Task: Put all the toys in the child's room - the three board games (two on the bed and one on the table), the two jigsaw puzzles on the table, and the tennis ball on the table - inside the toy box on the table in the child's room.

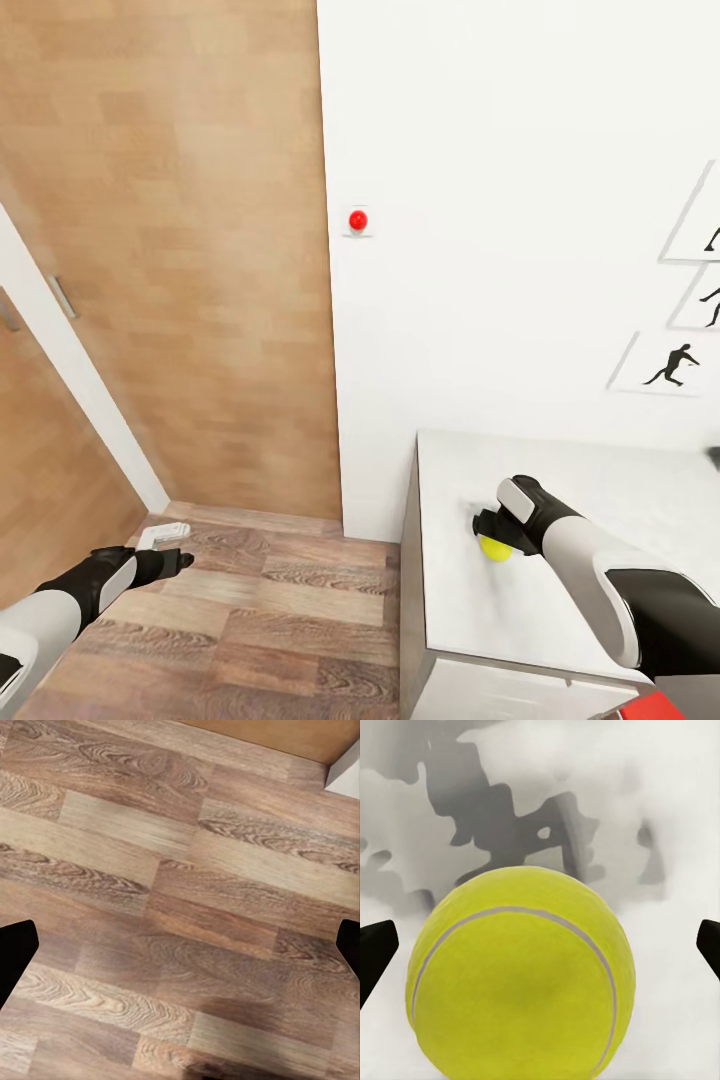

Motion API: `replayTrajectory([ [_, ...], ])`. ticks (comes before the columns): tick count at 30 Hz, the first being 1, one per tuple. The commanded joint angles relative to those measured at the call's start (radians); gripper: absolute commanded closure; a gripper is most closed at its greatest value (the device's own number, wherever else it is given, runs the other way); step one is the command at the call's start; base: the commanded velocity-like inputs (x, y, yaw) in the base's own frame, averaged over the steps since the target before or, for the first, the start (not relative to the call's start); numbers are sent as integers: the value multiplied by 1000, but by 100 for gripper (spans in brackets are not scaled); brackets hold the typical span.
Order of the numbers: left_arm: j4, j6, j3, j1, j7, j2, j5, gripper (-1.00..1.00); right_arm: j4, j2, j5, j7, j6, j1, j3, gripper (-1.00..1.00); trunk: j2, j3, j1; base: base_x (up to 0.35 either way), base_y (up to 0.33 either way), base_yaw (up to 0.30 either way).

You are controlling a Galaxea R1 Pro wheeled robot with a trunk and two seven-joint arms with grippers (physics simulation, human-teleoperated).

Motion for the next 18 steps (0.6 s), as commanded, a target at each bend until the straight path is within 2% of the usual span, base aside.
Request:
replayTrajectory([
  [1, -1, 5, -5, -1, -1, 1, 6, -100, -2, 0, -9, -8, 4, 0, 2, -100, -2, -2, 1, -3, 0, 0],
  [18, -1, 5, -5, -1, -1, 1, 6, -100, -2, 0, -9, -8, 4, 0, 2, -100, -2, -2, 1, 0, 0, 0],
])
